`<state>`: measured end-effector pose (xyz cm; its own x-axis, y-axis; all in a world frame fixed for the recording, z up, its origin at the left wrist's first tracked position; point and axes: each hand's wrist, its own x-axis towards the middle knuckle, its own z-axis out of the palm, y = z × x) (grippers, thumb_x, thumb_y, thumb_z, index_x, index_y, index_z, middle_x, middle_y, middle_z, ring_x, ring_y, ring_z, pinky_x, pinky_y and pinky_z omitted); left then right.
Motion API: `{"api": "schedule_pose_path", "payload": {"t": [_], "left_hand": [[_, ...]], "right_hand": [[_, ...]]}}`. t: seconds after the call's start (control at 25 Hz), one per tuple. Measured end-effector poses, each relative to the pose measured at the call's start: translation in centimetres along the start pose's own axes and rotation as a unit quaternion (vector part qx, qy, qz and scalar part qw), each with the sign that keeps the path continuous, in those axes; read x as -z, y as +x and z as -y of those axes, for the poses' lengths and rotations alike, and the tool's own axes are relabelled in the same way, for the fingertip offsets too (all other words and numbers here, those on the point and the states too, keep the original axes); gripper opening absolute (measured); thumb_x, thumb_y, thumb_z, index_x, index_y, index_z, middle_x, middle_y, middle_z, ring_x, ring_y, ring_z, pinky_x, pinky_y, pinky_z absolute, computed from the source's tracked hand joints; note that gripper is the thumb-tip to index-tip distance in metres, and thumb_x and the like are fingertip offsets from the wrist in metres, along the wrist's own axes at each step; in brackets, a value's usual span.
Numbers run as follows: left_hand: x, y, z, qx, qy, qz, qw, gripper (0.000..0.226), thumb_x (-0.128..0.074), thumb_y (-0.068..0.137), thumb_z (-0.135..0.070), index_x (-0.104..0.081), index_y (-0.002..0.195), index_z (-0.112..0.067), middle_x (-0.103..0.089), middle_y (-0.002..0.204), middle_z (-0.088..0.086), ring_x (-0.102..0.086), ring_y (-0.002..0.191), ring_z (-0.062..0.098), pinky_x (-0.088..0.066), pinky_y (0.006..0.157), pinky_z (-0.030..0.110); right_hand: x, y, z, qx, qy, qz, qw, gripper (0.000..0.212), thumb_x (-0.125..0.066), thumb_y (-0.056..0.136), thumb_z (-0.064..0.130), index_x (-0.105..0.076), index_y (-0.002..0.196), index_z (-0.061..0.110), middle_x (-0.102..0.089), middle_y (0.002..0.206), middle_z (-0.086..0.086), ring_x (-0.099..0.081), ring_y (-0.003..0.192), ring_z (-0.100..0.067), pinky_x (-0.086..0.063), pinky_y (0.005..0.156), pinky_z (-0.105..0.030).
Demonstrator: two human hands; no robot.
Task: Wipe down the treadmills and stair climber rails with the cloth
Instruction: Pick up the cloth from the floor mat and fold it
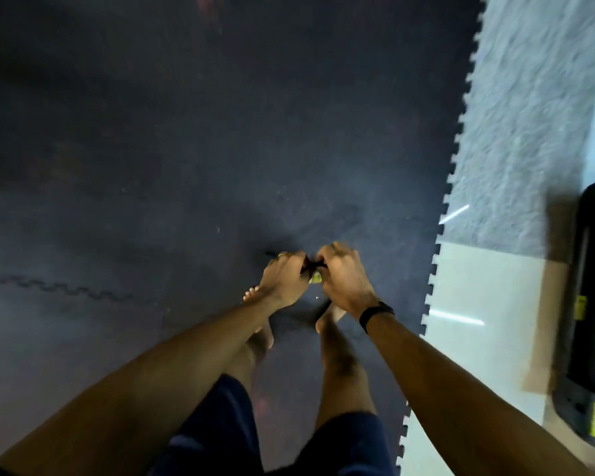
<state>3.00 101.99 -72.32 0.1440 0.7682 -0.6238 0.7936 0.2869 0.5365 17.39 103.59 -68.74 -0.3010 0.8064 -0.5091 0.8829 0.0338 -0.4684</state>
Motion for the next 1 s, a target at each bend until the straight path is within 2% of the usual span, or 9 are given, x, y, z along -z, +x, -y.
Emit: {"api": "schedule_pose_path", "payload": {"t": [0.16,0.28,0.36,0.44,0.52,0.6,0.72,0.88,1.0], "left_hand": [[7.9,-4.7,-5.5,-0.078,0.028,-0.036,0.996,0.014,-0.054,0.096,-0.028,-0.055,0.1,-0.014,-0.066,0.105,0.014,-0.059,0.104,0.039,-0.044,0.076,0.042],[12.2,-7.9,-8.7,-0.144,0.011,-0.108,0.984,0.019,-0.059,0.094,-0.026,-0.053,0.109,-0.016,-0.059,0.113,0.007,-0.057,0.108,0.032,-0.043,0.083,0.041],[13.5,-9.3,-10.1,-0.177,0.0,-0.155,0.972,0.028,-0.065,0.089,-0.026,-0.051,0.11,-0.015,-0.052,0.114,0.005,-0.055,0.105,0.03,-0.042,0.081,0.039],[14.5,-10.7,-11.9,-0.213,-0.004,-0.167,0.963,0.033,-0.069,0.084,-0.029,-0.051,0.108,-0.015,-0.055,0.11,0.003,-0.057,0.099,0.029,-0.037,0.072,0.034],[15.3,-11.6,-14.0,-0.237,-0.004,-0.152,0.96,0.038,-0.068,0.082,-0.031,-0.051,0.112,-0.015,-0.062,0.11,0.004,-0.061,0.099,0.031,-0.043,0.073,0.036],[15.9,-12.2,-16.0,-0.237,-0.012,-0.132,0.962,0.041,-0.065,0.083,-0.032,-0.046,0.116,-0.017,-0.063,0.112,0.005,-0.062,0.101,0.033,-0.049,0.077,0.041],[16.9,-12.4,-18.8,-0.217,-0.047,-0.115,0.968,0.042,-0.063,0.087,-0.043,-0.044,0.118,-0.021,-0.062,0.117,0.003,-0.061,0.103,0.031,-0.051,0.08,0.043],[18.1,-12.5,-22.7,-0.216,-0.068,-0.141,0.964,0.023,-0.057,0.093,-0.042,-0.051,0.094,-0.02,-0.067,0.099,0.005,-0.063,0.099,0.034,-0.046,0.071,0.038],[18.5,-12.3,-24.2,-0.227,-0.036,-0.13,0.964,0.021,-0.058,0.092,-0.035,-0.045,0.078,-0.026,-0.061,0.086,0.0,-0.062,0.094,0.033,-0.043,0.066,0.036]], "right_hand": [[8.7,-4.4,4.6,-0.024,0.075,-0.084,0.993,0.019,-0.055,0.086,-0.002,-0.059,0.101,0.007,-0.053,0.106,-0.012,-0.058,0.09,-0.037,-0.049,0.079,-0.045],[13.4,-6.8,7.5,-0.076,0.144,-0.173,0.971,0.014,-0.059,0.087,-0.002,-0.062,0.094,0.009,-0.059,0.098,-0.007,-0.058,0.086,-0.024,-0.048,0.075,-0.032],[15.8,-7.2,8.8,-0.117,0.197,-0.211,0.95,0.018,-0.062,0.084,-0.006,-0.064,0.085,0.013,-0.064,0.084,-0.002,-0.06,0.08,-0.018,-0.047,0.067,-0.018],[18.5,-7.7,10.2,-0.133,0.225,-0.24,0.935,0.022,-0.061,0.08,-0.009,-0.064,0.08,0.013,-0.062,0.074,0.005,-0.059,0.074,-0.015,-0.041,0.058,-0.005],[21.1,-8.0,11.3,-0.14,0.239,-0.266,0.923,0.023,-0.058,0.078,-0.011,-0.067,0.08,0.01,-0.062,0.073,0.004,-0.058,0.073,-0.012,-0.039,0.054,-0.002],[23.4,-8.4,12.0,-0.136,0.253,-0.288,0.914,0.024,-0.058,0.078,-0.011,-0.068,0.077,0.011,-0.064,0.071,0.002,-0.06,0.07,-0.011,-0.041,0.054,-0.004],[26.3,-9.6,12.3,-0.132,0.3,-0.32,0.889,0.028,-0.057,0.08,-0.009,-0.07,0.074,0.015,-0.069,0.071,-0.004,-0.066,0.068,-0.016,-0.051,0.055,-0.022],[30.1,-12.4,12.2,-0.116,0.353,-0.378,0.848,0.032,-0.052,0.083,-0.009,-0.073,0.076,0.014,-0.071,0.073,-0.013,-0.066,0.067,-0.027,-0.058,0.061,-0.042],[33.5,-14.9,11.3,-0.109,0.387,-0.453,0.796,0.035,-0.048,0.083,-0.014,-0.073,0.075,0.008,-0.068,0.072,-0.008,-0.06,0.067,-0.02,-0.053,0.066,-0.037]]}}
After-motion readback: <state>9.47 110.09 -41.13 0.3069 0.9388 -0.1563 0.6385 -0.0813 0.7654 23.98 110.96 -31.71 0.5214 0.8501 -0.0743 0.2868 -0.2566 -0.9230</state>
